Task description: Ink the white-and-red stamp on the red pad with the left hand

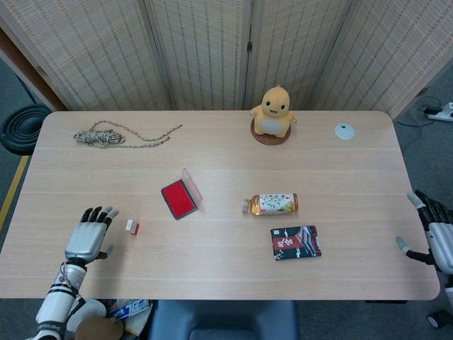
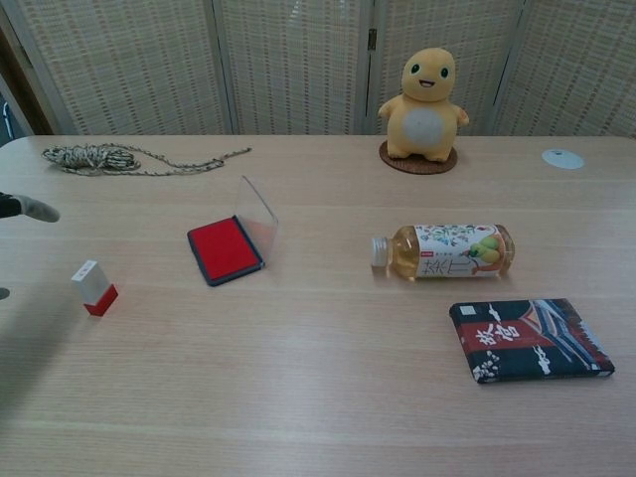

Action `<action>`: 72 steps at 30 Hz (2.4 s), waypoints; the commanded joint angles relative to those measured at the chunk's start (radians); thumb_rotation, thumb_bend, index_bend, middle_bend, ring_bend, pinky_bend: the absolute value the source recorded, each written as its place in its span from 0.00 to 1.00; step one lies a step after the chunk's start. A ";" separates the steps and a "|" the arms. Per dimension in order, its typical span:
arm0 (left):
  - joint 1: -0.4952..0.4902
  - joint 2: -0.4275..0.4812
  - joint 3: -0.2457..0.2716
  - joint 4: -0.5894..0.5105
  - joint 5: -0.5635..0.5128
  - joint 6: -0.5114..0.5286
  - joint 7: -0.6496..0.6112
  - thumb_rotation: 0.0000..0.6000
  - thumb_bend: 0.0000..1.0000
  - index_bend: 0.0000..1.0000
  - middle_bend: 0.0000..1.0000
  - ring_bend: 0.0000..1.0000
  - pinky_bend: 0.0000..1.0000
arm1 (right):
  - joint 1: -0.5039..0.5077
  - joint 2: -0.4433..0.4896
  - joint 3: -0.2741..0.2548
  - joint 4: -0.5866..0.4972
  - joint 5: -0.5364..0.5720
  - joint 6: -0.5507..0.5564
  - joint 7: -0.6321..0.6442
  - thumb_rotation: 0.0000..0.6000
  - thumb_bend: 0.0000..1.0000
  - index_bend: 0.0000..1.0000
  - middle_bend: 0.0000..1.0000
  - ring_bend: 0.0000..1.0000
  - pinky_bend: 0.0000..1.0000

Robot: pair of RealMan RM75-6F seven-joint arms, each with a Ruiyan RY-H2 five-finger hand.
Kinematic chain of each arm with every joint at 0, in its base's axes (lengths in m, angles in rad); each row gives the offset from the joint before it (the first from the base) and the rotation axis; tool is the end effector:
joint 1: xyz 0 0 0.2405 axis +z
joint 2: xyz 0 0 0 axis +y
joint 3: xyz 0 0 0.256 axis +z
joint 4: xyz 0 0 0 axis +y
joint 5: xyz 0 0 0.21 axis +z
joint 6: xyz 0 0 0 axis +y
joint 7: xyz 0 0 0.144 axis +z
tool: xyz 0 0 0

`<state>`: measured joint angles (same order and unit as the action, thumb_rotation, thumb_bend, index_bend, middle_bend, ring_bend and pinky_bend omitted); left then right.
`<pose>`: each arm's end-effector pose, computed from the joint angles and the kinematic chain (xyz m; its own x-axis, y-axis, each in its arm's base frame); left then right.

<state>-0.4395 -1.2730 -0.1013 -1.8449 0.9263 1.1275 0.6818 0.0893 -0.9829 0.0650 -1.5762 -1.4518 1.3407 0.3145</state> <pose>-0.2386 0.2581 0.0572 0.5465 0.3673 0.7526 0.8239 -0.0745 -0.5618 -0.3400 -0.1858 0.1968 0.2463 -0.0966 0.9644 -0.9641 0.0770 0.2539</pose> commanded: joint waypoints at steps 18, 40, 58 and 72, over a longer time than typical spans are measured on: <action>-0.166 -0.125 -0.003 0.118 -0.214 -0.053 0.124 1.00 0.31 0.21 0.10 0.00 0.00 | -0.004 0.025 -0.012 0.023 -0.026 0.015 0.089 1.00 0.31 0.00 0.00 0.00 0.00; -0.241 -0.139 0.024 0.217 -0.268 -0.132 0.052 1.00 0.31 0.31 0.20 0.00 0.00 | -0.007 0.024 -0.007 0.018 0.000 0.018 0.068 1.00 0.31 0.00 0.00 0.00 0.00; -0.262 -0.143 0.048 0.250 -0.276 -0.135 0.010 1.00 0.31 0.40 0.32 0.01 0.00 | -0.010 0.024 -0.005 0.015 0.007 0.021 0.058 1.00 0.31 0.00 0.00 0.00 0.00; -0.265 -0.128 0.051 0.222 -0.273 -0.101 0.003 1.00 0.31 0.50 0.44 0.14 0.01 | -0.009 0.022 -0.004 0.015 0.013 0.015 0.052 1.00 0.31 0.00 0.00 0.00 0.00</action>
<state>-0.7034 -1.4035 -0.0492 -1.6199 0.6541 1.0236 0.6830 0.0802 -0.9611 0.0614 -1.5617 -1.4389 1.3564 0.3666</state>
